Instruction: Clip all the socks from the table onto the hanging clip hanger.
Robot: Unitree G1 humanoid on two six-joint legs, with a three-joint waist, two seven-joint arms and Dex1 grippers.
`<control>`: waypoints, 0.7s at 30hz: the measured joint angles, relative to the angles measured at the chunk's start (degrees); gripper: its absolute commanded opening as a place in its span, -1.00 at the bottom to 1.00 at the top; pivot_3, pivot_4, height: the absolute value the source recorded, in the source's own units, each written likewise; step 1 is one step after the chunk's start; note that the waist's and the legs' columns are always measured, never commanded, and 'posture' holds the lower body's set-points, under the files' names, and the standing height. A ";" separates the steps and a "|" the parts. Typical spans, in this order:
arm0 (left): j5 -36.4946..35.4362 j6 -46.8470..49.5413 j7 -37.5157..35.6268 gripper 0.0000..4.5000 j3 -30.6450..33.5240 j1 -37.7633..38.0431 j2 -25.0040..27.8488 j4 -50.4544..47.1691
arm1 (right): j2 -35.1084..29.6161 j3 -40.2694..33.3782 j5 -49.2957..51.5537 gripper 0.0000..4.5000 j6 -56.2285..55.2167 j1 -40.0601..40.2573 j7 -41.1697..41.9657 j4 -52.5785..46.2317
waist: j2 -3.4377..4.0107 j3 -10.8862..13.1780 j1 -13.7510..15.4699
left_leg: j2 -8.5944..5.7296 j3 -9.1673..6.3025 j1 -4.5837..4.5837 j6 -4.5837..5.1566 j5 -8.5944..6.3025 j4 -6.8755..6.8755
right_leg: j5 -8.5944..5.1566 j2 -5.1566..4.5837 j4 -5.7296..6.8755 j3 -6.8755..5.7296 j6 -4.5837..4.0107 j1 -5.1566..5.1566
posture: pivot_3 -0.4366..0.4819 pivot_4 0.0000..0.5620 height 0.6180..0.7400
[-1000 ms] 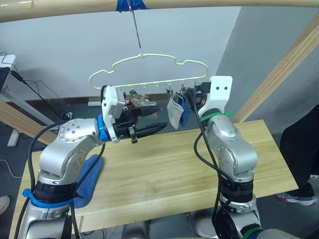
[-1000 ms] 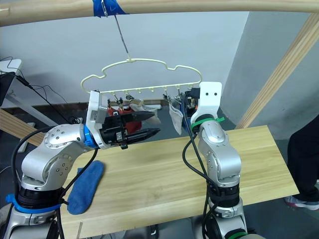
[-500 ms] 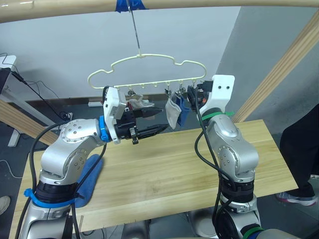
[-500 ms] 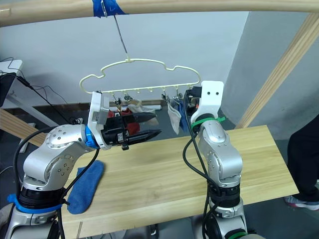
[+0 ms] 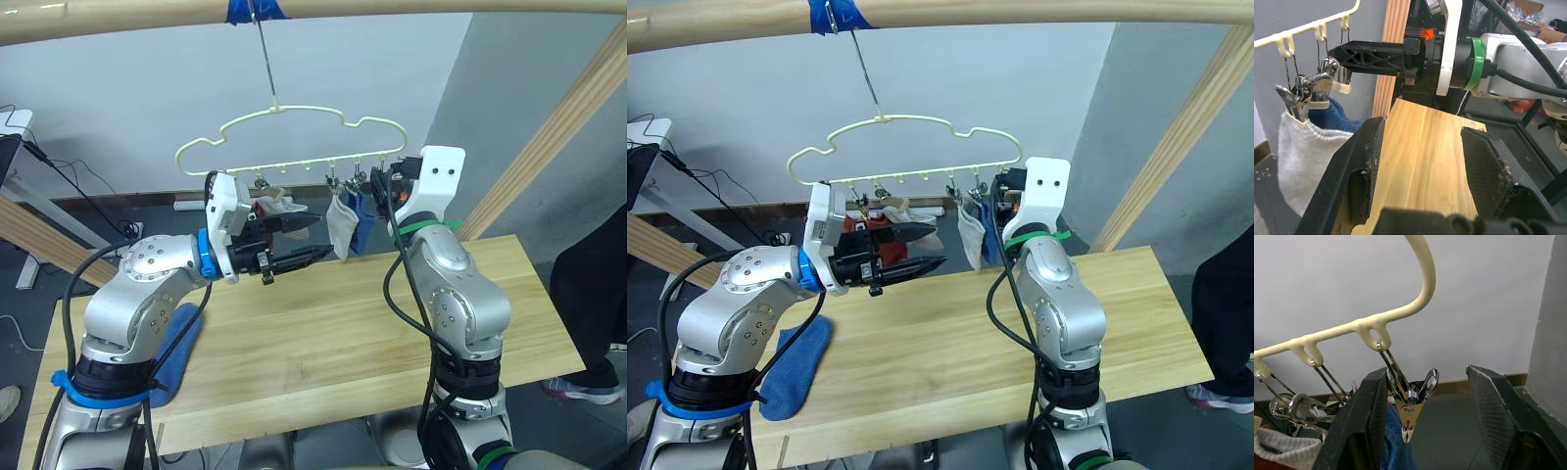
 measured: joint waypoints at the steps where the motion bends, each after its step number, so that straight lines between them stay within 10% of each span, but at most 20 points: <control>1: 0.03 -0.01 0.00 0.22 0.00 0.00 -0.05 0.00 | 0.00 0.01 0.16 0.14 0.00 0.00 -0.01 0.00 | 0.00 0.00 0.00 | 0.00 0.00 0.00 0.00 0.00 0.00 | 0.00 0.00 0.00 0.00 0.00 0.00 | -0.62 -0.19 1.00; 11: 0.17 -0.21 -0.03 0.22 0.00 0.08 -0.12 0.00 | 0.00 0.05 1.29 -0.94 -0.07 0.00 -0.15 0.00 | 0.00 0.00 0.00 | 0.00 0.00 0.00 0.00 0.00 0.00 | 0.00 0.00 0.00 0.00 0.00 0.00 | -0.62 -0.18 1.00; 21: 1.14 -1.59 0.07 0.22 0.00 1.70 -0.24 0.00 | -0.01 0.06 1.28 -0.94 -0.67 0.00 -0.06 0.00 | 0.00 0.00 0.02 | 0.00 0.00 0.01 0.00 0.01 0.00 | 0.00 0.00 0.00 0.00 0.00 0.00 | -0.61 -0.18 1.00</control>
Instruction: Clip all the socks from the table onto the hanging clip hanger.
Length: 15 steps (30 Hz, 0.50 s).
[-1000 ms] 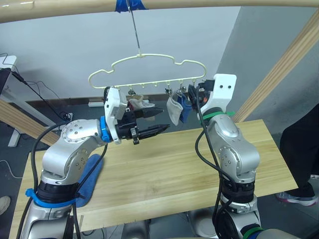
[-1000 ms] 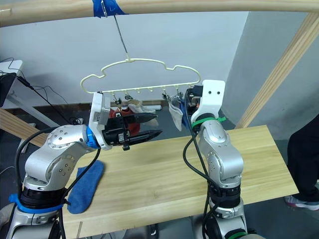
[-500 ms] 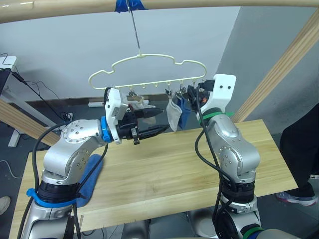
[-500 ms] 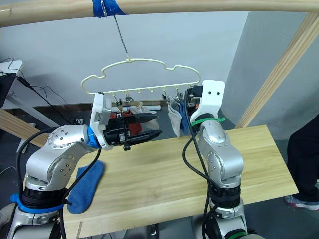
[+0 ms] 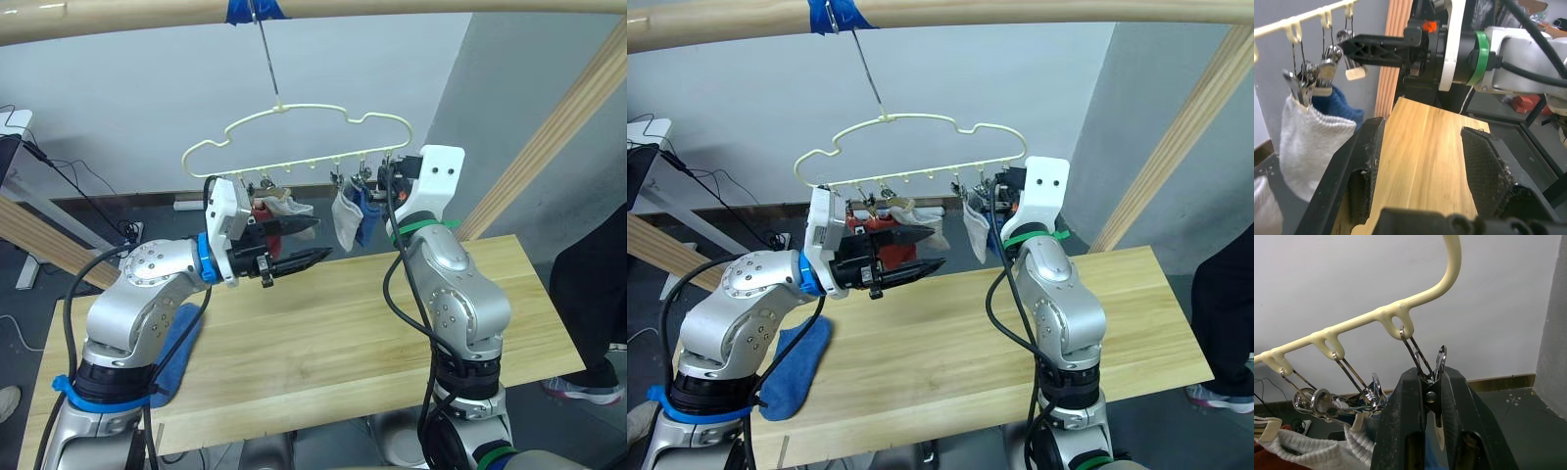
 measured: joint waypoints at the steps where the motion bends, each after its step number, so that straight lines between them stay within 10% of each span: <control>1: 0.12 -0.13 0.00 0.22 0.00 0.00 0.00 0.00 | 0.00 0.00 -0.01 -0.94 -0.04 0.00 0.02 0.00 | 0.00 0.00 0.00 | 0.00 0.00 0.00 0.00 0.00 0.00 | 0.00 0.00 0.00 0.00 0.00 0.00 | -0.61 -0.19 1.00; 4: 0.42 -0.64 0.01 0.22 0.00 -0.01 -0.01 0.00 | -0.02 0.09 -0.08 -0.94 -0.10 0.00 0.04 0.00 | 0.00 0.00 0.00 | 0.00 0.00 0.00 0.00 0.00 0.00 | 0.00 0.00 0.00 0.00 0.00 0.00 | -0.61 -0.19 1.00; 11: 0.76 -0.86 0.00 0.22 0.00 0.00 -0.06 0.04 | -0.06 0.18 -0.22 0.32 -0.29 0.00 -0.03 0.00 | 0.00 0.00 0.00 | 0.00 0.00 0.00 0.00 0.00 0.00 | 0.00 0.00 0.00 0.00 0.00 0.00 | -0.61 -0.19 1.00; 15: 0.81 -0.86 -0.01 0.22 0.00 0.00 -0.07 0.04 | -0.07 0.17 -0.26 0.32 -0.29 0.00 -0.02 0.00 | 0.00 0.00 0.00 | 0.00 0.00 0.00 0.00 0.00 0.00 | 0.00 0.00 0.00 0.00 0.00 0.00 | -0.61 -0.19 1.00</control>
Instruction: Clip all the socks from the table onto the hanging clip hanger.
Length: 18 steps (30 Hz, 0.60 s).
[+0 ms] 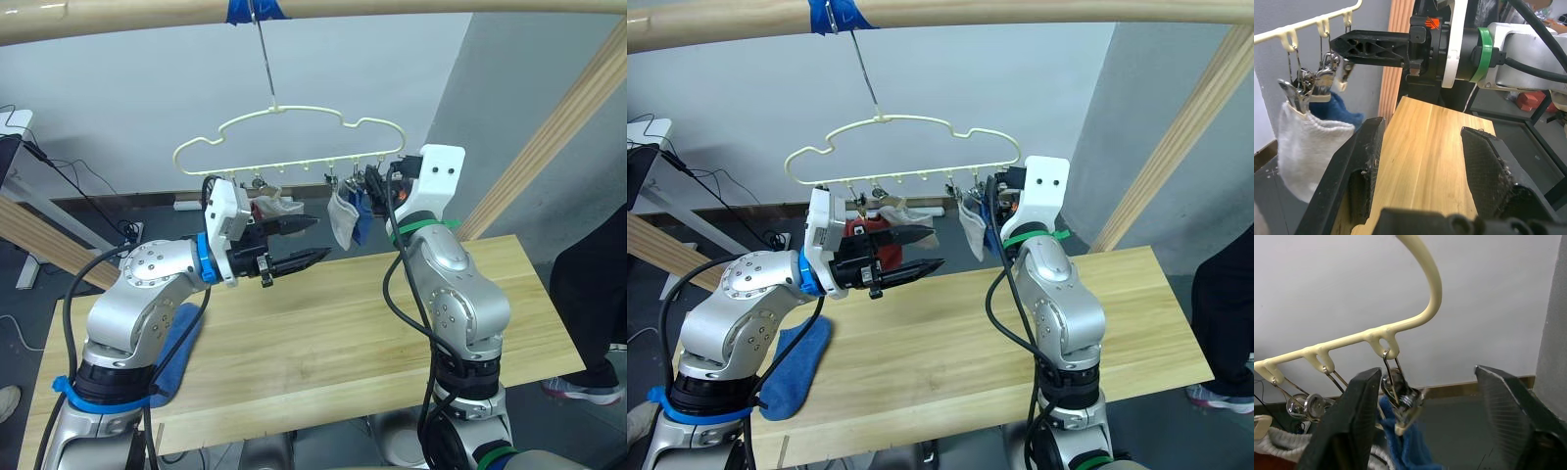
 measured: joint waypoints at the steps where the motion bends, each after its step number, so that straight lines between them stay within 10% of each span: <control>1: 0.01 0.00 0.00 0.22 0.00 0.00 0.00 0.00 | 0.00 0.00 0.00 0.32 0.00 0.00 0.00 0.00 | 0.00 0.00 0.00 | 0.00 0.00 0.00 0.00 0.00 0.00 | 0.00 0.00 0.00 0.00 0.00 0.00 | -0.61 -0.19 1.00; 18: 0.81 -0.08 -0.07 0.22 -0.02 -0.01 -0.04 0.25 | 0.03 -0.06 0.07 0.32 -0.04 -0.01 -0.08 0.77 | 0.00 0.00 0.00 | 0.00 0.00 0.00 0.00 0.00 0.00 | 0.00 0.00 0.00 0.00 0.00 0.00 | -0.61 -0.20 1.00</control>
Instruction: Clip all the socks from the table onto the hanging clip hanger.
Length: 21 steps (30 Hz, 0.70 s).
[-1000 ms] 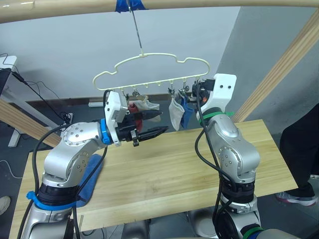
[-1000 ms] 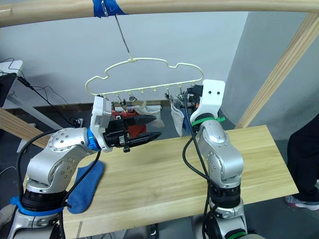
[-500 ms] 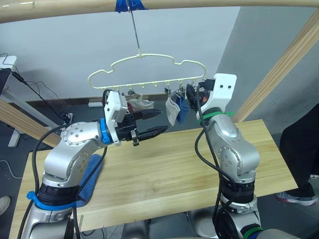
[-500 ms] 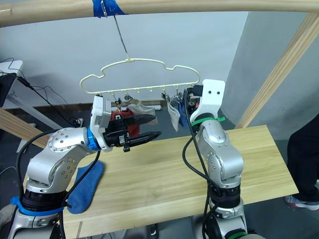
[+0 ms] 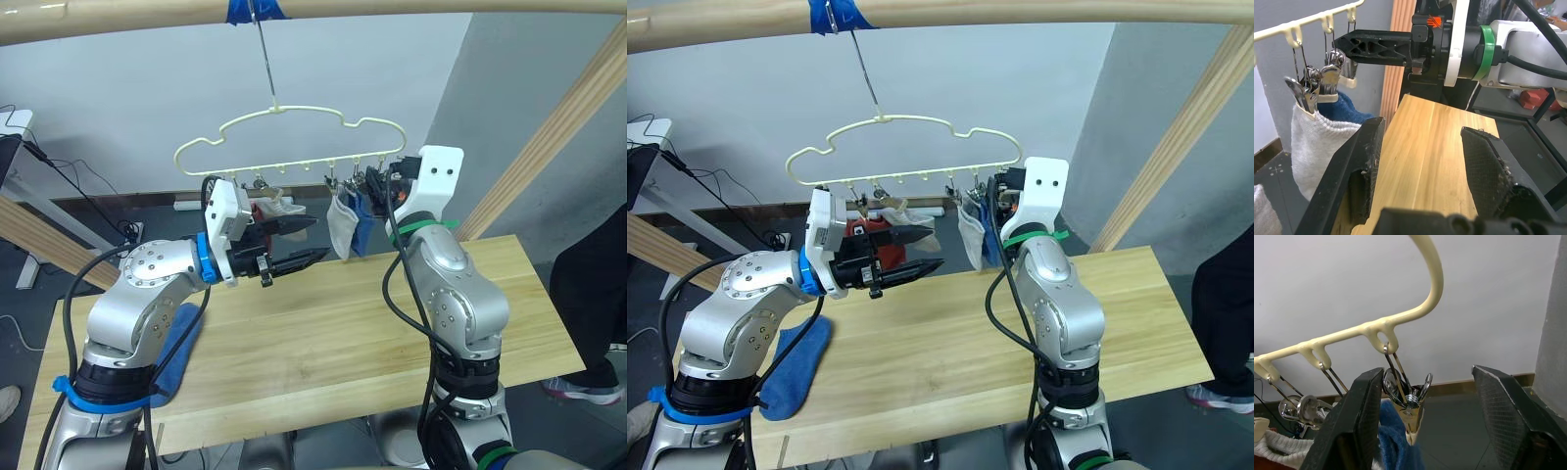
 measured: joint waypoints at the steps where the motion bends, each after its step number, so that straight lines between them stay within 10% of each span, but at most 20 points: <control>1: 0.00 0.00 0.00 0.22 0.00 0.00 -0.01 0.00 | 0.00 0.00 0.01 0.32 -0.01 0.00 0.03 0.04 | 0.00 0.00 0.00 | 0.00 0.00 0.00 0.00 0.00 0.00 | 0.00 0.00 0.00 0.00 0.00 0.00 | -0.61 -0.20 1.00; 19: 0.03 0.00 0.04 0.22 -0.83 -0.18 -0.30 0.00 | -0.05 0.54 -0.11 0.32 -1.71 -0.01 0.74 1.12 | 0.00 -0.01 0.00 | 0.00 0.00 0.00 0.00 0.00 0.00 | 0.00 0.00 0.00 0.00 0.00 0.00 | -0.61 -0.22 1.00; 21: 0.03 0.00 0.07 0.22 -0.99 -0.19 -0.45 0.00 | -0.05 0.55 -0.15 0.09 -1.86 -0.01 0.75 1.12 | 0.00 -0.01 -0.01 | 0.00 0.00 0.00 0.00 0.00 0.00 | 0.00 0.00 0.00 0.00 0.00 0.00 | -0.61 -0.22 1.00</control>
